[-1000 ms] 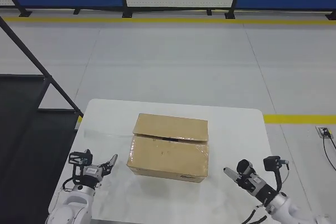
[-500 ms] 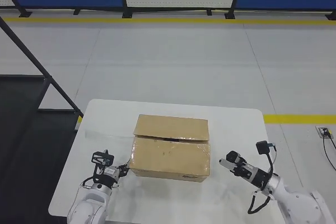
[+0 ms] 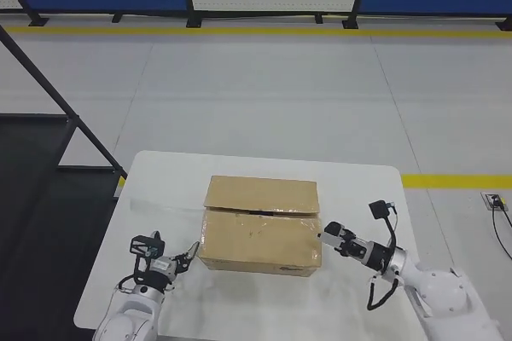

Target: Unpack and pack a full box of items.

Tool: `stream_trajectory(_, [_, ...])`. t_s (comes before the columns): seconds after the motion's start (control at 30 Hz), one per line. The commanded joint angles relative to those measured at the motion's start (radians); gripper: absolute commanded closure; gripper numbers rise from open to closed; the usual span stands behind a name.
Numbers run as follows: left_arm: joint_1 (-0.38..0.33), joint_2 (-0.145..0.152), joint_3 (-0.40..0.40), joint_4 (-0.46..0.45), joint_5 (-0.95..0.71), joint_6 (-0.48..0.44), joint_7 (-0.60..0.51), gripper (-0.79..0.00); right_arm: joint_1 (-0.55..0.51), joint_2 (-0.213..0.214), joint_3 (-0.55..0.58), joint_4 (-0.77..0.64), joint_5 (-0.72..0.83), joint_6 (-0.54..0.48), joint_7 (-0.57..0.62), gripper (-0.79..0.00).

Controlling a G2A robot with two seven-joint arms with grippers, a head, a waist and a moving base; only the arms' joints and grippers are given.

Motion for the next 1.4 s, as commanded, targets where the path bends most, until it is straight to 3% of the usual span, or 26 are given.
stream_trajectory(0.0, [0.008, 0.001, -0.024, -0.007, -0.021, 0.002, 0.003, -0.785, 0.030, -0.001, -0.015, 0.025, 0.015, 0.006, 0.008, -0.785])
stream_trajectory(0.23, [0.043, 0.001, -0.066, -0.037, -0.063, 0.003, 0.012, -0.785, 0.099, -0.005, -0.050, 0.103, 0.095, 0.005, 0.042, -0.785])
stream_trajectory(0.5, [0.060, -0.003, -0.064, -0.054, -0.073, 0.011, 0.022, -0.785, 0.115, 0.010, -0.023, 0.144, 0.352, -0.117, 0.299, -0.785])
stream_trajectory(0.6, [0.060, -0.005, -0.061, -0.068, -0.085, 0.014, 0.031, -0.785, 0.096, 0.020, -0.004, 0.119, 0.431, -0.158, 0.397, -0.785])
stream_trajectory(0.83, [0.076, -0.006, -0.086, -0.132, -0.172, -0.051, 0.008, -0.785, -0.013, 0.063, 0.011, -0.090, 0.395, -0.142, 0.413, -0.785])
stream_trajectory(0.97, [0.105, -0.001, -0.113, -0.174, -0.212, -0.138, -0.002, -0.785, -0.063, 0.091, -0.008, -0.140, 0.288, -0.161, 0.394, -0.785])
stream_trajectory(1.13, [0.156, 0.017, -0.178, -0.208, -0.210, -0.350, -0.067, -0.785, -0.074, 0.119, -0.047, -0.136, 0.220, -0.172, 0.384, -0.785])
stream_trajectory(1.27, [0.181, 0.032, -0.214, -0.210, -0.175, -0.499, -0.122, -0.785, -0.061, 0.132, -0.068, -0.095, 0.260, -0.171, 0.385, -0.785])
stream_trajectory(1.37, [0.181, 0.040, -0.220, -0.204, -0.109, -0.549, -0.161, -0.785, -0.024, 0.130, -0.073, -0.031, 0.379, -0.123, 0.371, -0.785])
